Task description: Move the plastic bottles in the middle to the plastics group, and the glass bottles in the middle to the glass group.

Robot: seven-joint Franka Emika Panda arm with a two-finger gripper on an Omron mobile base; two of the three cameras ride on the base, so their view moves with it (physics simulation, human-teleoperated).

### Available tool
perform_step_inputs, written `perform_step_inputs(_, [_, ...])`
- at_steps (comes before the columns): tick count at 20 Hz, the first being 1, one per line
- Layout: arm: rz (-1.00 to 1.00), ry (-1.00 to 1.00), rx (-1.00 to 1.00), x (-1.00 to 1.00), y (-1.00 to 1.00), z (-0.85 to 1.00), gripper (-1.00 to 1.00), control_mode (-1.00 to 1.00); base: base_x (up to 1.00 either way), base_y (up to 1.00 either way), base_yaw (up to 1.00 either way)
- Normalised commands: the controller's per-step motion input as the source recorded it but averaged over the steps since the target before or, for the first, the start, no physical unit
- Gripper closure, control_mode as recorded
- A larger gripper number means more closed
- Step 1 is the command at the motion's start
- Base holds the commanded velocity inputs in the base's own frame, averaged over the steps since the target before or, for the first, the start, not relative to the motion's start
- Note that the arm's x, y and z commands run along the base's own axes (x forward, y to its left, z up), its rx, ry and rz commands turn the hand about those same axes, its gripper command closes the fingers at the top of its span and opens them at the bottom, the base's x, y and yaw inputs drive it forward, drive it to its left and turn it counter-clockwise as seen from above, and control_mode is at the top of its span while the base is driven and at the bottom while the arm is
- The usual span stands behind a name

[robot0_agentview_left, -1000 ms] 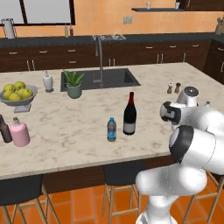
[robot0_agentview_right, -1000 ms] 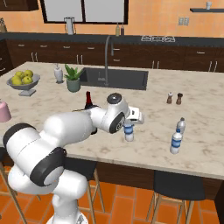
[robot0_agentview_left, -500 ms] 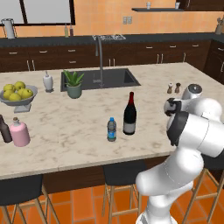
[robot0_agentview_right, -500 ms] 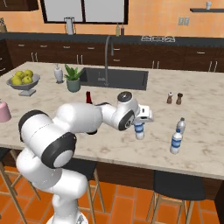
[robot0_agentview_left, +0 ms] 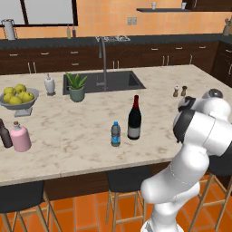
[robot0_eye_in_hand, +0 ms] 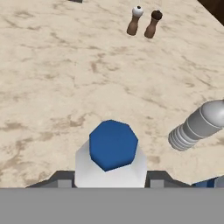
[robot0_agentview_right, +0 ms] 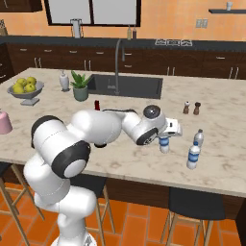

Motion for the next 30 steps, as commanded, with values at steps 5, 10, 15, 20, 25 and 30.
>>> perform_step_inputs(5, [0.0,-0.08,0.0,0.01,-0.25,0.0,1.0,-1.0,0.0,0.0,0.0])
perform_step_inputs(10, [0.0,0.0,0.0,0.12,-0.09,0.0,1.0,-1.0,0.0,0.0,0.0])
perform_step_inputs(15, [0.0,0.0,0.0,0.25,0.0,0.0,1.0,-1.0,0.0,0.0,0.0])
perform_step_inputs(20, [0.0,0.0,0.0,0.29,0.0,0.0,1.0,-1.0,0.0,0.0,0.0])
perform_step_inputs(25, [-0.01,0.0,0.0,0.06,-0.2,0.0,1.0,-1.0,0.0,0.0,0.0])
perform_step_inputs(30, [-0.03,0.0,0.0,0.0,-0.28,0.0,1.0,-1.0,0.0,0.0,0.0])
